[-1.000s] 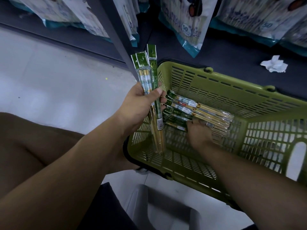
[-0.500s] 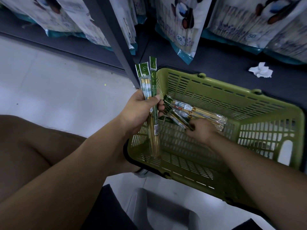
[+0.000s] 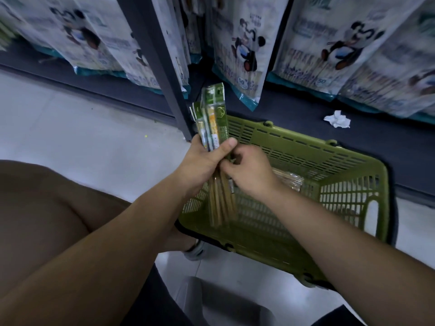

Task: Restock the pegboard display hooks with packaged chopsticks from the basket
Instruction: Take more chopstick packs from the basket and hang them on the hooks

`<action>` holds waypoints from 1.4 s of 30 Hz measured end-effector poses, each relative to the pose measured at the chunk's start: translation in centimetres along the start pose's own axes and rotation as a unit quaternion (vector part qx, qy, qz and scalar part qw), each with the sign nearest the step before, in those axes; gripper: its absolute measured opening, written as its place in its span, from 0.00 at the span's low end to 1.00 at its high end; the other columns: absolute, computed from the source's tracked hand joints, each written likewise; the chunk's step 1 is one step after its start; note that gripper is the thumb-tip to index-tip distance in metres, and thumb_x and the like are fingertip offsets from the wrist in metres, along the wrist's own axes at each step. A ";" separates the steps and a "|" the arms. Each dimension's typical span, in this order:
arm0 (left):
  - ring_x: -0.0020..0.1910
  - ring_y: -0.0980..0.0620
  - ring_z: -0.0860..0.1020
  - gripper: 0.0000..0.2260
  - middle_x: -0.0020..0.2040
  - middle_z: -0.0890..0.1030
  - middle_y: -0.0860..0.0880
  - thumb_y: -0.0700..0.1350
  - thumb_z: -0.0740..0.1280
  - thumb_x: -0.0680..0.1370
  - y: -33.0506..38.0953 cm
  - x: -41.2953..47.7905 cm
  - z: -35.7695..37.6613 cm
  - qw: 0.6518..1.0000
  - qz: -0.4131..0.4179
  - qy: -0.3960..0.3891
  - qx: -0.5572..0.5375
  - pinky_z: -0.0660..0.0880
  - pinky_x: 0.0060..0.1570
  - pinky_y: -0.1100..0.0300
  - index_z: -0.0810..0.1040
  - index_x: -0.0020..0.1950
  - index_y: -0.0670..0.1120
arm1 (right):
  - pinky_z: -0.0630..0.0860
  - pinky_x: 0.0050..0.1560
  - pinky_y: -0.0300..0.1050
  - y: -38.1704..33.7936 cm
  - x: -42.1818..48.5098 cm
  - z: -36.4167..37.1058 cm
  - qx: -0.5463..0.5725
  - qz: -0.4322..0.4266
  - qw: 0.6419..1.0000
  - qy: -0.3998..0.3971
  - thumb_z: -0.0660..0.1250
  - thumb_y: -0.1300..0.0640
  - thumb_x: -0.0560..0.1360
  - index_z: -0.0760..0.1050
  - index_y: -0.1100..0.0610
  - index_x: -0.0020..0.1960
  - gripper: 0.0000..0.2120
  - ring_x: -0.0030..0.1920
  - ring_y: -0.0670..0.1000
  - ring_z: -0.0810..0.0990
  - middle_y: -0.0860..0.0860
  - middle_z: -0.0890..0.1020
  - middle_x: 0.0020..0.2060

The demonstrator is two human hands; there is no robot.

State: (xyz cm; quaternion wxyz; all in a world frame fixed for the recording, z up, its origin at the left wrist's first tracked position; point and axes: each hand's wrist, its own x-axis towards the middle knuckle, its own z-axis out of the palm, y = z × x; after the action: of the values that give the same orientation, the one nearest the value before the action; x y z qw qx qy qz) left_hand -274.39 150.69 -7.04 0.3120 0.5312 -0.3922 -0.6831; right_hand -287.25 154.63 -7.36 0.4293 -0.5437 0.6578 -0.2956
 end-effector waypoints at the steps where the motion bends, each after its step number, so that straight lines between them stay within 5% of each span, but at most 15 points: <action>1: 0.59 0.37 0.83 0.29 0.60 0.82 0.33 0.48 0.78 0.74 -0.1 0.0 -0.1 1.000 0.002 0.003 -0.003 0.81 0.61 0.45 0.73 0.67 0.34 | 0.65 0.27 0.32 -0.2 -0.1 0.4 -0.009 -0.006 1.000 0.005 0.71 0.59 0.76 0.83 0.57 0.42 0.05 0.27 0.38 0.76 0.43 0.78 0.27; 5: 0.39 0.44 0.84 0.09 0.41 0.83 0.41 0.44 0.75 0.78 -0.3 0.6 -0.9 0.998 -0.030 0.053 -0.032 0.83 0.36 0.50 0.79 0.52 0.40 | 0.82 0.38 0.40 -0.3 -0.6 0.9 0.170 0.017 0.985 -0.032 0.71 0.63 0.78 0.83 0.56 0.54 0.06 0.36 0.45 0.85 0.46 0.85 0.38; 8: 0.39 0.45 0.84 0.06 0.39 0.84 0.45 0.44 0.73 0.79 -0.4 1.1 -1.6 0.994 -0.043 0.102 -0.007 0.83 0.41 0.49 0.80 0.50 0.42 | 0.83 0.39 0.42 1.6 -0.4 0.5 0.250 0.052 0.967 0.005 0.72 0.63 0.77 0.83 0.53 0.52 0.07 0.38 0.49 0.86 0.48 0.86 0.41; 12: 0.35 0.46 0.84 0.08 0.34 0.83 0.47 0.43 0.71 0.81 -0.1 0.9 -2.0 0.996 -0.035 0.083 0.010 0.82 0.38 0.54 0.78 0.55 0.39 | 0.82 0.49 0.47 8.1 0.4 0.0 -0.045 0.101 0.994 0.009 0.72 0.58 0.78 0.83 0.51 0.52 0.04 0.42 0.45 0.83 0.46 0.86 0.46; 16: 0.33 0.50 0.82 0.04 0.34 0.81 0.47 0.43 0.71 0.81 0.1 0.5 -1.7 0.997 -0.024 0.068 0.028 0.80 0.34 0.60 0.78 0.50 0.43 | 0.74 0.46 0.40 14.7 0.0 0.1 -0.232 0.141 0.958 -0.090 0.71 0.55 0.78 0.77 0.53 0.68 0.18 0.54 0.55 0.81 0.55 0.80 0.59; 18: 0.33 0.50 0.82 0.04 0.36 0.81 0.46 0.43 0.70 0.81 0.2 0.4 -1.6 0.997 -0.027 0.069 0.033 0.79 0.33 0.61 0.77 0.50 0.44 | 0.74 0.56 0.44 16.5 0.2 0.8 -0.282 0.140 0.941 -0.123 0.71 0.54 0.78 0.72 0.53 0.73 0.24 0.62 0.58 0.77 0.56 0.76 0.66; 22: 0.34 0.50 0.81 0.05 0.39 0.80 0.43 0.43 0.70 0.82 0.3 0.6 -1.4 0.996 -0.032 0.076 0.035 0.79 0.33 0.61 0.77 0.51 0.43 | 0.73 0.68 0.50 18.1 1.0 2.3 -0.357 0.133 0.911 -0.158 0.69 0.59 0.78 0.68 0.54 0.76 0.27 0.71 0.60 0.70 0.57 0.69 0.74; 27: 0.33 0.50 0.81 0.05 0.37 0.80 0.44 0.44 0.70 0.82 0.0 0.8 -1.2 0.995 -0.031 0.078 0.047 0.77 0.29 0.63 0.77 0.49 0.44 | 0.79 0.53 0.50 18.0 1.5 2.9 -0.457 0.127 0.864 -0.170 0.69 0.64 0.77 0.72 0.56 0.69 0.21 0.62 0.59 0.77 0.57 0.74 0.67; 33: 0.31 0.52 0.81 0.06 0.37 0.80 0.45 0.45 0.70 0.82 -0.2 1.0 -1.1 0.995 -0.031 0.073 0.063 0.76 0.28 0.63 0.77 0.52 0.42 | 0.81 0.53 0.52 18.1 1.7 3.4 -0.503 0.114 0.831 -0.208 0.69 0.62 0.78 0.74 0.56 0.67 0.18 0.62 0.58 0.78 0.57 0.76 0.63; 42: 0.33 0.51 0.81 0.05 0.36 0.80 0.46 0.44 0.71 0.81 -0.7 1.0 -1.4 0.996 -0.016 0.074 0.044 0.78 0.33 0.63 0.78 0.49 0.44 | 0.77 0.52 0.47 18.5 1.7 2.3 -0.461 0.101 0.856 -0.213 0.68 0.59 0.78 0.75 0.53 0.67 0.18 0.60 0.56 0.80 0.55 0.80 0.61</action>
State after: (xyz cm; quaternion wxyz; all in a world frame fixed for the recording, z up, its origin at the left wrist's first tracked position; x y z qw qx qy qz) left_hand -273.30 149.88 -8.30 0.3053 0.6002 -0.3890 -0.6287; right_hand -293.80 157.52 -24.68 0.2869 -0.6593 0.6628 0.2091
